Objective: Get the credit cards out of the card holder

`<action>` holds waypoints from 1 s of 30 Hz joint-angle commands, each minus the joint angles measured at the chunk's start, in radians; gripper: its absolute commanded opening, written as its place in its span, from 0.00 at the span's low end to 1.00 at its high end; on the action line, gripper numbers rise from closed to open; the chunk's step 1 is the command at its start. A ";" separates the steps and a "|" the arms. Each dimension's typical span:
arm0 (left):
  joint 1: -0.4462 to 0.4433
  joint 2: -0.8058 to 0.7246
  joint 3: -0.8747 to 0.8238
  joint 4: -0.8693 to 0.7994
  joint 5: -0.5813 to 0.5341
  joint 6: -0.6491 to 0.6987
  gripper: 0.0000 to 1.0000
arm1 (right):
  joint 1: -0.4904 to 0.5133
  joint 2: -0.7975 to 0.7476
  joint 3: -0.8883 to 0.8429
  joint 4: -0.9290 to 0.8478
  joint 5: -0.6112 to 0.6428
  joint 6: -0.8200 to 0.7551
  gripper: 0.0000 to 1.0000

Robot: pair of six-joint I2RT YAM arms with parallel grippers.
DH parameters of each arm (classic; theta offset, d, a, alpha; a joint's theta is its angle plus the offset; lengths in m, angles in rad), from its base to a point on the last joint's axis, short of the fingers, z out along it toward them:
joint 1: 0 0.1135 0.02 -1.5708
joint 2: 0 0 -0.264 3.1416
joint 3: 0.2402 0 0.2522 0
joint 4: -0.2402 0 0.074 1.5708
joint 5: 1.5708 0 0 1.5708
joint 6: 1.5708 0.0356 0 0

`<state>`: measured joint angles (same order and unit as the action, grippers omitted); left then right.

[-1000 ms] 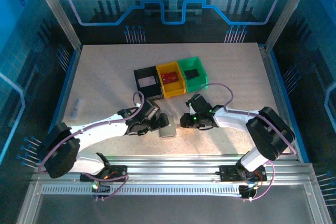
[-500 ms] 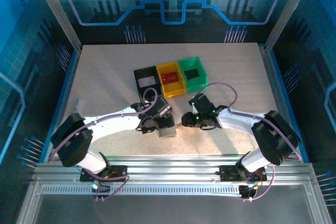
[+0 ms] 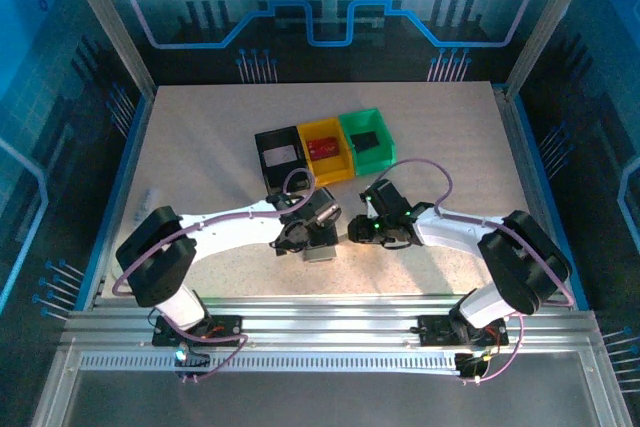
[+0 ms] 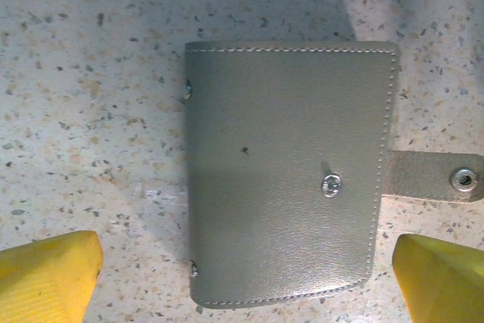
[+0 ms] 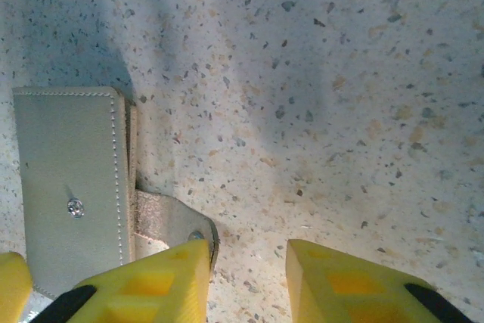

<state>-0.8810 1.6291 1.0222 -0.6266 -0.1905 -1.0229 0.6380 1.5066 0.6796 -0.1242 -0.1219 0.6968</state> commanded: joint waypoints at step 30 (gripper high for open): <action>-0.035 0.145 0.068 -0.004 -0.001 -0.068 0.99 | -0.013 0.049 -0.047 0.135 -0.105 0.035 0.17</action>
<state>-0.9073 1.7645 1.0748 -0.6228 -0.1902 -1.0752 0.6334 1.5444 0.6495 -0.0120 -0.1997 0.7189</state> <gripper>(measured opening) 0.989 0.172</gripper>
